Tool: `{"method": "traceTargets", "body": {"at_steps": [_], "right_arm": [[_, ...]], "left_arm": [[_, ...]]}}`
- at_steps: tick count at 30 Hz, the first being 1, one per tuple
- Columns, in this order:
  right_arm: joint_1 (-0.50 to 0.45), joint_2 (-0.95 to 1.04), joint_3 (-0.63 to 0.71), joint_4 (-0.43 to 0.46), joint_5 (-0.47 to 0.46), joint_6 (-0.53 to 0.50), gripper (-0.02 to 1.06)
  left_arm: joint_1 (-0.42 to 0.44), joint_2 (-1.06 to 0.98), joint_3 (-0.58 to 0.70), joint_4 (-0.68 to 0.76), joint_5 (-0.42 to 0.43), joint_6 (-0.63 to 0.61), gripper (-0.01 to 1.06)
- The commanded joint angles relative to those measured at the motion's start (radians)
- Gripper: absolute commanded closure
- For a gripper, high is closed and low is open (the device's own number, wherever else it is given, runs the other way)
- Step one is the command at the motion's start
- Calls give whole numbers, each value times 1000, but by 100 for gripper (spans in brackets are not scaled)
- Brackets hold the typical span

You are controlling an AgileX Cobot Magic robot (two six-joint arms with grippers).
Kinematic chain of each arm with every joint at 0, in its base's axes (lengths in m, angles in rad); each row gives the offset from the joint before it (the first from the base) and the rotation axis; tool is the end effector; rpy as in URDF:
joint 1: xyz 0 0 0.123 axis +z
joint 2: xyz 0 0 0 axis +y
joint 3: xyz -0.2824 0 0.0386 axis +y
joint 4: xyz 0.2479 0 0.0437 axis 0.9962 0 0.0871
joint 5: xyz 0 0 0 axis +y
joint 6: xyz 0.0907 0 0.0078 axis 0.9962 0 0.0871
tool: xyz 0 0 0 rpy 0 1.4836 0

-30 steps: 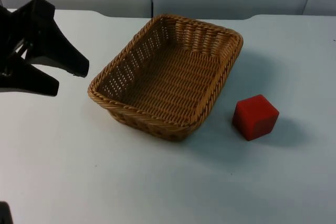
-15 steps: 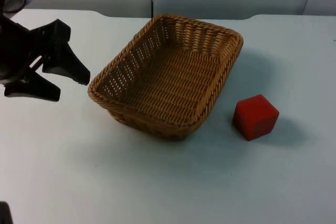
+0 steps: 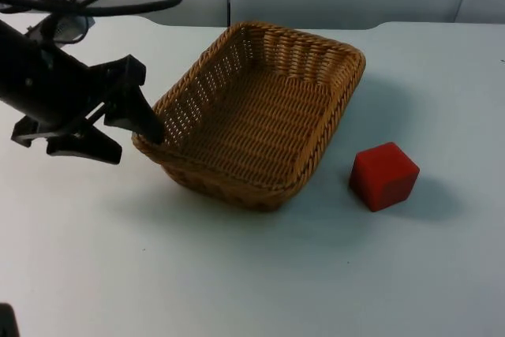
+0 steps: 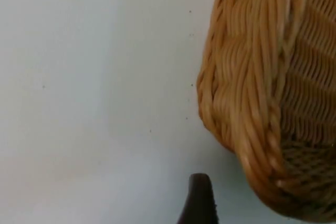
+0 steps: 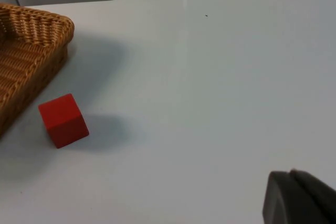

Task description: Pick up the basket with the left hand and place the cube into the basket with the right hand.

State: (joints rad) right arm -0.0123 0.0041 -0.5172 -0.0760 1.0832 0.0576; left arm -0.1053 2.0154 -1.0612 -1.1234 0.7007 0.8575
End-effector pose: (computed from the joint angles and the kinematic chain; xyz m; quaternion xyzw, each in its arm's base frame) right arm -0.0074 -0.0060 0.2803 0.0320 0.8545 -0.0262 0.5179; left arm 0.3533 -0.0906 0.1149 0.0315 0.9384 -0.3195 0.1276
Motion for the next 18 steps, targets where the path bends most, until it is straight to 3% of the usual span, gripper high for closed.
{"method": "traceTargets", "body": {"at_steps": [1, 10, 18], "right_arm": [[3, -4, 9, 4, -4, -5, 105], [3, -4, 9, 4, -4, -5, 105], [3, -4, 9, 4, -4, -5, 105]], "left_arm": [[-17, 10, -19, -10, -14, -1, 41], [-19, 53, -23, -49, -122, -1, 41], [-19, 106, -54, -146, -123, 3, 41]]}}
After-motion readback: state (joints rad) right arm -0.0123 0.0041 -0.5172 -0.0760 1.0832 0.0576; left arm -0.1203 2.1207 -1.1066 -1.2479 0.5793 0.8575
